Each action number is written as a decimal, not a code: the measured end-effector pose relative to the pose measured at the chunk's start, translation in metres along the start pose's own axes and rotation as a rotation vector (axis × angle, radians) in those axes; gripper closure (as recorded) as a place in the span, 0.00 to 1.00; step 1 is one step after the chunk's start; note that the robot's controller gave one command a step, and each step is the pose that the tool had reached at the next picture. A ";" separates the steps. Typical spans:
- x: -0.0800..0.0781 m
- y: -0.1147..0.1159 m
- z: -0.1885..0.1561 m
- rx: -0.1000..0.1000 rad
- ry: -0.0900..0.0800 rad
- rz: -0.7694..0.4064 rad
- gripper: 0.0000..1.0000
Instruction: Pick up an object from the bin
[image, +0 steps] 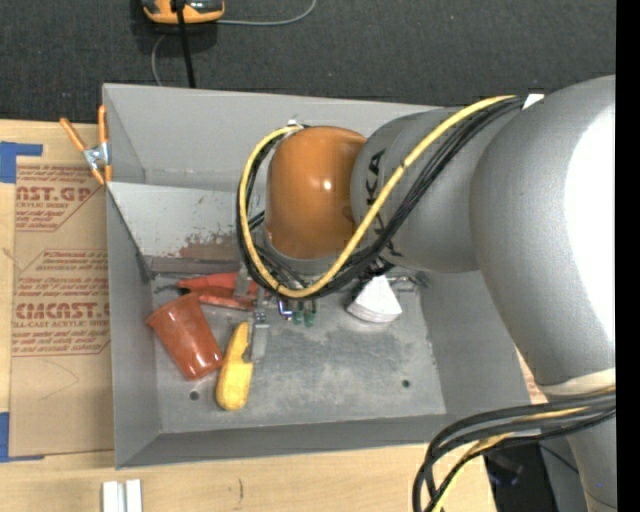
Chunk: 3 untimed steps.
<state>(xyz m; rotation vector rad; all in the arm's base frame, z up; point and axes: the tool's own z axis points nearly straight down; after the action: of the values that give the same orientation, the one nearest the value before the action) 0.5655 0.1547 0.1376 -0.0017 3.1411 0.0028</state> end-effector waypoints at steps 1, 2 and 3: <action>0.045 0.000 0.063 -0.003 -0.006 -0.180 1.00; 0.045 0.000 0.063 -0.004 -0.006 -0.180 1.00; 0.048 0.008 0.021 0.000 0.008 -0.172 1.00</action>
Offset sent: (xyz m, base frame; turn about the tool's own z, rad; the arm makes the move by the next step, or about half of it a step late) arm 0.0000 0.0000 0.0000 0.0000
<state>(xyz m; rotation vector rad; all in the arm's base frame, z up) 0.5172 0.1630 0.1166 -0.2718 3.1372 0.0031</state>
